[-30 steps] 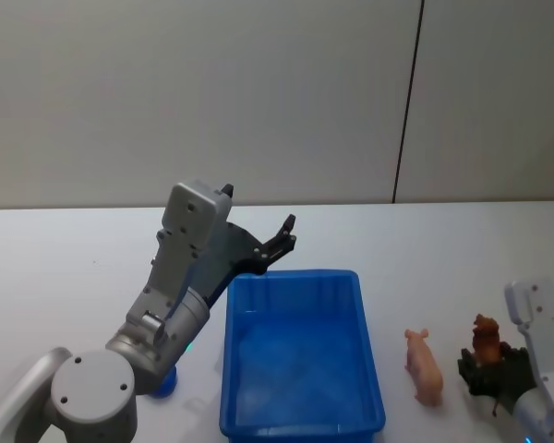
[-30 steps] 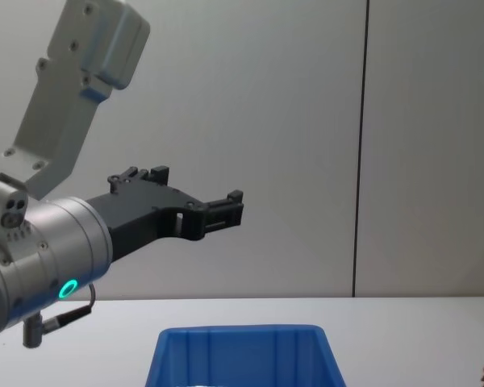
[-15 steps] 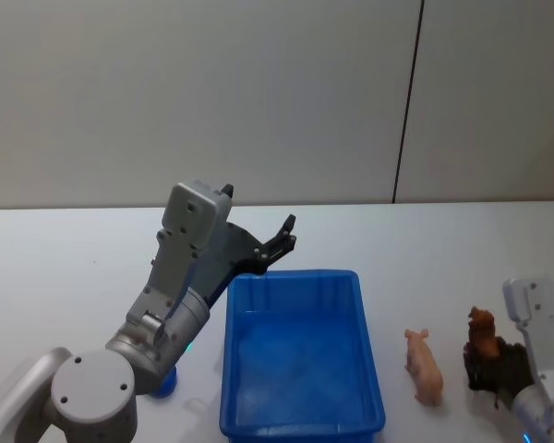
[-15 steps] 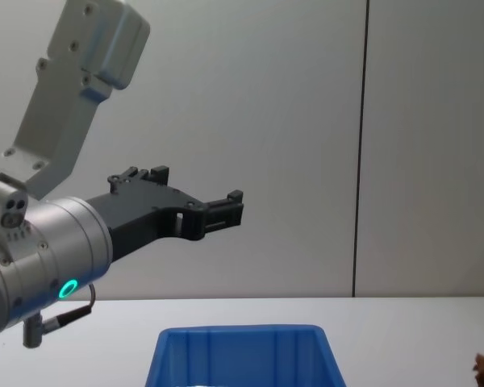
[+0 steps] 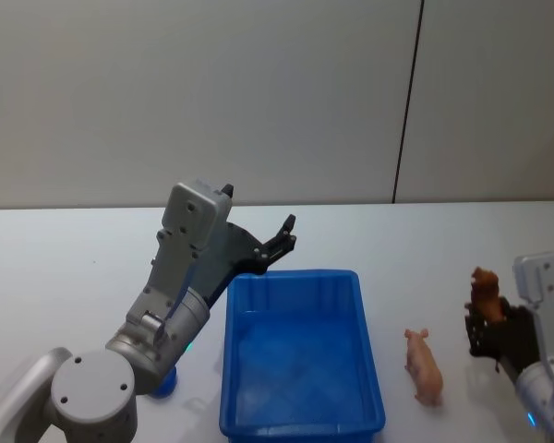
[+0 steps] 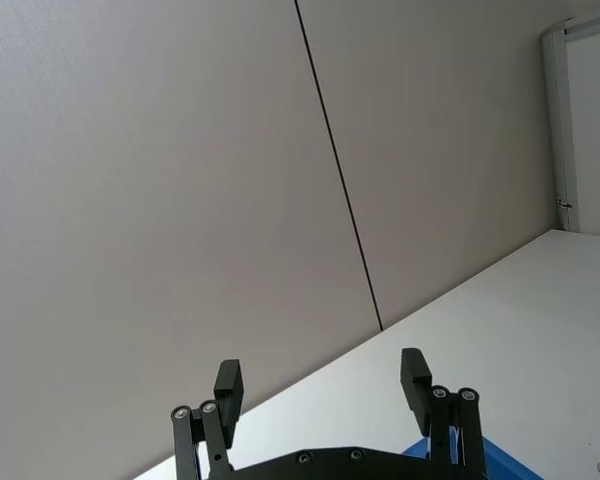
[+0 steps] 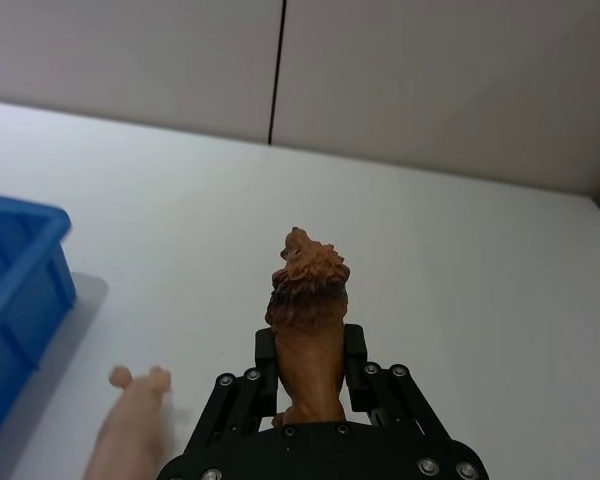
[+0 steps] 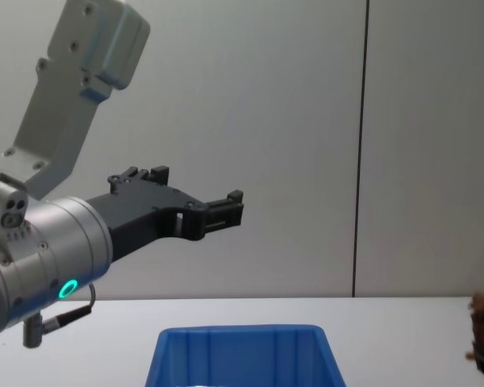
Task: Pick up the two dolls from the table and place them into the box.
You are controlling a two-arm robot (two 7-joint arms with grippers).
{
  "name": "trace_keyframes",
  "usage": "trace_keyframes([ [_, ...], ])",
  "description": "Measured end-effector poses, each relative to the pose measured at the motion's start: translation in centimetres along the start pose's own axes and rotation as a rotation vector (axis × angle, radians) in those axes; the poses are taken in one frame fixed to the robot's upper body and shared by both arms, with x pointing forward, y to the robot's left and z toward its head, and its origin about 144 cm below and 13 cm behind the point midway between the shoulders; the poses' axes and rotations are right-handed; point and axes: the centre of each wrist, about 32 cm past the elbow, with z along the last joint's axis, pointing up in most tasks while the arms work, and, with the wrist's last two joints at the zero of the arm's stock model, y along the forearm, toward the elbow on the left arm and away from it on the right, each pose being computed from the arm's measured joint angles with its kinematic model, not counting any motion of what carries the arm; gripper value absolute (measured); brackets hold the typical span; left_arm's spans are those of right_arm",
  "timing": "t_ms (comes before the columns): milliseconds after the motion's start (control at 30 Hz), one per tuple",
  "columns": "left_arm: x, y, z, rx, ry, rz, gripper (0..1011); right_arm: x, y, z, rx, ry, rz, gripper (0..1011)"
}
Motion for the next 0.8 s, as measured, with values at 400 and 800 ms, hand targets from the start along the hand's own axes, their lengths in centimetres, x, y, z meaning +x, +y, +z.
trace_keyframes([
  [400, 0.0, 0.0, 0.0, 0.0, 0.0, 0.0, 1000, 0.0, -0.3, 2.4, 0.132, 0.012, 0.108, 367],
  [800, 0.0, 0.0, 0.0, 0.0, 0.0, 0.0, 1000, -0.8, -0.3, 4.6, 0.169, 0.031, 0.272, 367],
])
